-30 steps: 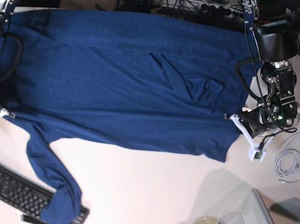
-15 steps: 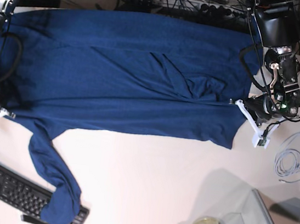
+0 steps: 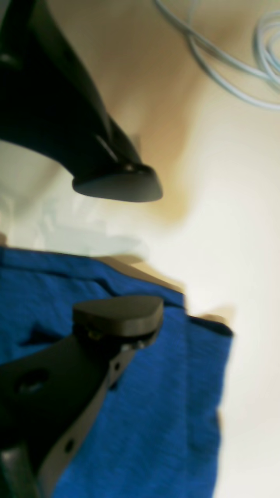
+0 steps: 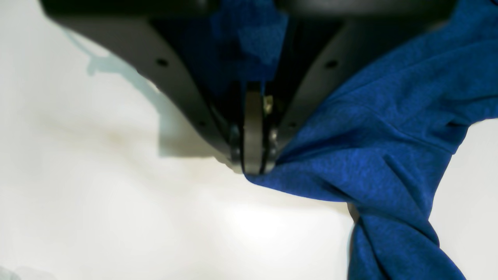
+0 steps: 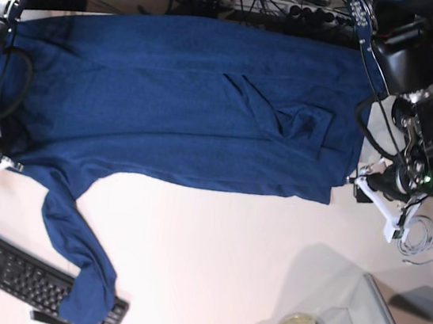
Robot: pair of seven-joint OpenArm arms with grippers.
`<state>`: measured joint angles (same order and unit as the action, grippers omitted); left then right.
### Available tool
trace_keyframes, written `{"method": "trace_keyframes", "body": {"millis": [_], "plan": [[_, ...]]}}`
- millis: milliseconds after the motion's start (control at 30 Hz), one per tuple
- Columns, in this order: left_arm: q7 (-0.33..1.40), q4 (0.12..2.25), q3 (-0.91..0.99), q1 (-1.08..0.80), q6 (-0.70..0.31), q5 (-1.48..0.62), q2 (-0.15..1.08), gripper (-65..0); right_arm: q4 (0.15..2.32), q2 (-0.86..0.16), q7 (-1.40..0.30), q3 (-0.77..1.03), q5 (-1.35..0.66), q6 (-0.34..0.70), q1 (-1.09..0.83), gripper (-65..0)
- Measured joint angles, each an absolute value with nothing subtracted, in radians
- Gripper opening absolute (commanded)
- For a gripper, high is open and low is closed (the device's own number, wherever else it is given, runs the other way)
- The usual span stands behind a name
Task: Layout the t-shirt on the table in an organized manner, then fold the t-shirt properly
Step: 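Slide the left gripper along the shirt edge toward the hem corner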
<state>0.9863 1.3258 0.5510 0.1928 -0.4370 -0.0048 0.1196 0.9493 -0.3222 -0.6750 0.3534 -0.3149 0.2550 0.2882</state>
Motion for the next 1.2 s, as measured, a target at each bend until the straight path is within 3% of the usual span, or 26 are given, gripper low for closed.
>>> {"method": "trace_keyframes", "body": {"millis": [267, 667, 1200], "plan": [[0.927, 1.175, 0.474, 0.274, -0.437, -0.009, 0.11, -27.5, 0.949, -0.319, -0.676, 0.353, -0.314, 0.255, 0.287, -65.0], [1.003, 1.384, 0.448, 0.227, -0.437, -0.004, 0.089, -27.5, 0.949, -0.319, -0.677, 0.353, -0.313, 0.255, 0.287, -65.0], [0.879, 1.028, 0.45, 0.334, -0.435, 0.001, 0.095, -27.3, 0.949, -0.31, -0.675, 0.353, -0.315, 0.255, 0.288, -65.0]]}}
